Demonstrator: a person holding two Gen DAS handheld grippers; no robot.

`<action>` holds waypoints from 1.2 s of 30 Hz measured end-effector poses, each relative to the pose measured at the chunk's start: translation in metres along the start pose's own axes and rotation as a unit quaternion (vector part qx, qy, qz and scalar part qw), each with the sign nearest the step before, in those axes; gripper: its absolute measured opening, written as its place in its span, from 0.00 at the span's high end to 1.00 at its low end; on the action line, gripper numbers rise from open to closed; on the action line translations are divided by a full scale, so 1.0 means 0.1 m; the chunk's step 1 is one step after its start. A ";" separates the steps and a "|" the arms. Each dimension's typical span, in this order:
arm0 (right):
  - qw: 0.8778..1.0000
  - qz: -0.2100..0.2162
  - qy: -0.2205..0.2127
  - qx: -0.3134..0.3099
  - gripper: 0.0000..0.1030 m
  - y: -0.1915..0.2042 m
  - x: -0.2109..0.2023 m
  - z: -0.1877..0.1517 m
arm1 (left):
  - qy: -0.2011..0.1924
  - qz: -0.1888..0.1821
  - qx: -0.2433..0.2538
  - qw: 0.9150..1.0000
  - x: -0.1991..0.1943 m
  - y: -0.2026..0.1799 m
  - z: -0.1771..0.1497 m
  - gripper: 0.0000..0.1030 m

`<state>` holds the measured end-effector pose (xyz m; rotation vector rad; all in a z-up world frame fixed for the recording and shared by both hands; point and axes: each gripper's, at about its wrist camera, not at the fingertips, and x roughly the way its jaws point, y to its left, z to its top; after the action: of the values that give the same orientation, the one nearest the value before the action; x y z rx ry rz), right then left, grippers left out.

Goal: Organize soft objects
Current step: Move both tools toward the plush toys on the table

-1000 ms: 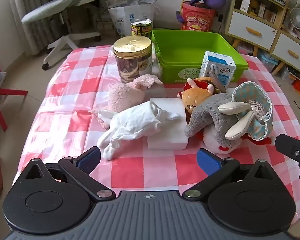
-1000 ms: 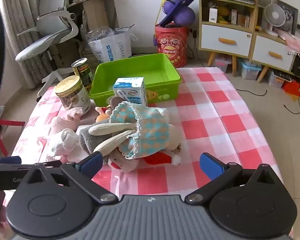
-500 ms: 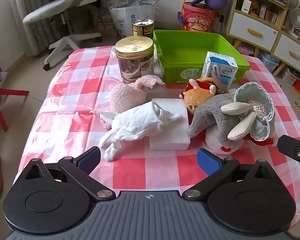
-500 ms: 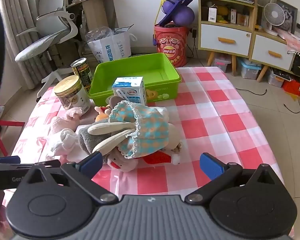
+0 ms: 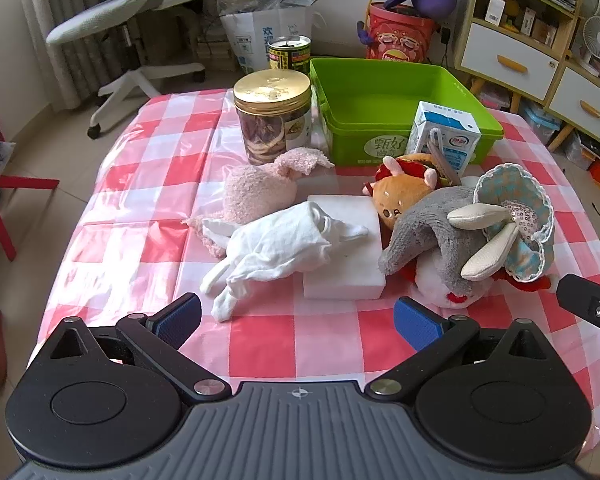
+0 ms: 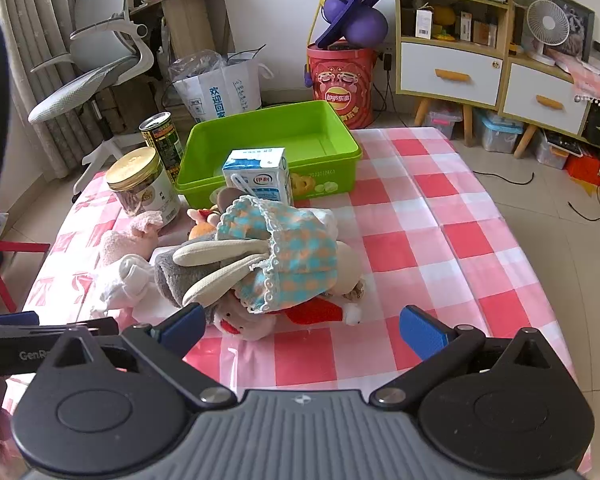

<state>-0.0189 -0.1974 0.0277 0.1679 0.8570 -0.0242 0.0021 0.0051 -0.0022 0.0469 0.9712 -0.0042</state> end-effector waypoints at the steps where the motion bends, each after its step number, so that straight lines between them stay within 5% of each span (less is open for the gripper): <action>1: 1.000 0.000 0.001 0.002 0.19 0.00 0.00 0.00 | 0.000 0.001 -0.001 1.000 0.00 0.00 0.00 0.05; 36: 0.999 -0.006 0.004 0.031 0.19 -0.10 0.22 0.03 | -0.015 0.028 -0.017 0.999 0.26 0.33 0.15 0.05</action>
<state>-0.0034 -0.2064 0.0119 0.2214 0.8647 -0.0616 0.0300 0.0375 -0.0141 0.0418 0.9398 0.0625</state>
